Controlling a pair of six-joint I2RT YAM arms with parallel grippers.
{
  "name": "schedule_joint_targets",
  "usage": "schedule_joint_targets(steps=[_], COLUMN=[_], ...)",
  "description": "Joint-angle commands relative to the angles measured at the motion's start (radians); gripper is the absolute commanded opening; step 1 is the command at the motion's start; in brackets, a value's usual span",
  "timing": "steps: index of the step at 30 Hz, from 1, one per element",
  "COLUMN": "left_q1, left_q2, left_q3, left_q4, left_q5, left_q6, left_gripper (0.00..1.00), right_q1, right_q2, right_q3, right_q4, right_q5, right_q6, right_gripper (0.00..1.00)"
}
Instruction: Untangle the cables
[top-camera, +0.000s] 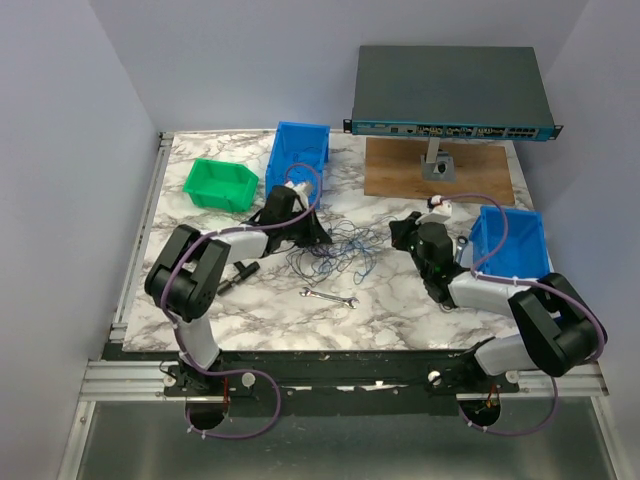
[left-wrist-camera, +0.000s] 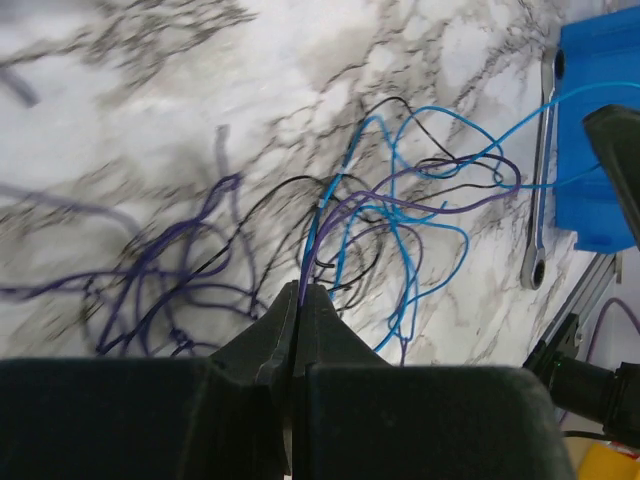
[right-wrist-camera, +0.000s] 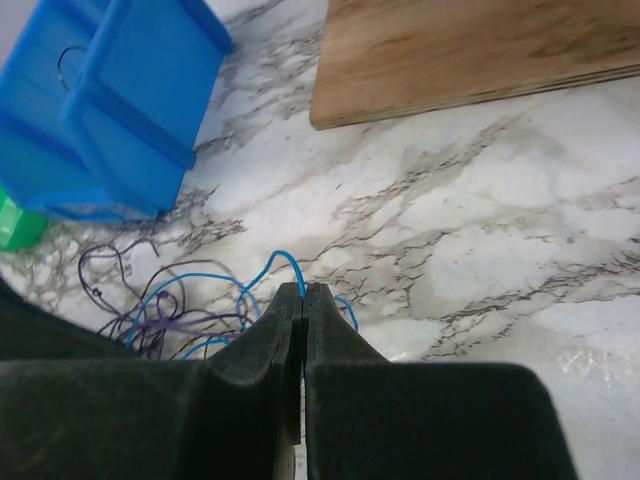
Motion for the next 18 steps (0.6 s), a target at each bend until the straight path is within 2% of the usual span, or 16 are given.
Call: schedule_joint_targets(steps=[1, 5, 9, 13, 16, 18], left_q1=[0.061, 0.074, 0.076, 0.076, 0.076, 0.076], left_q2=[-0.111, -0.189, -0.289, -0.386, -0.454, -0.488], left_q3=[-0.142, -0.222, -0.286, -0.354, -0.391, -0.411], left_q4=[0.186, 0.25, 0.264, 0.269, 0.23, 0.21], left_q5=[0.005, -0.071, -0.178, -0.291, -0.433, -0.519], left_q6=[-0.088, -0.101, -0.093, -0.089, -0.109, -0.127], left_gripper=[0.0, 0.0, 0.0, 0.0, 0.0, 0.0], right_q1=[0.007, 0.006, 0.007, 0.007, 0.007, 0.007], right_q2=[0.0, -0.014, -0.062, -0.117, -0.161, -0.193], right_q3=[-0.003, 0.016, 0.012, -0.007, -0.022, -0.035], right_q4=[-0.007, -0.155, -0.28, -0.403, -0.497, -0.502], right_q5=[0.212, 0.481, 0.674, 0.81, 0.875, 0.892], right_q6=[0.068, 0.245, 0.406, 0.572, 0.681, 0.691], right_gripper=[0.01, 0.01, 0.01, 0.0, 0.01, 0.01])
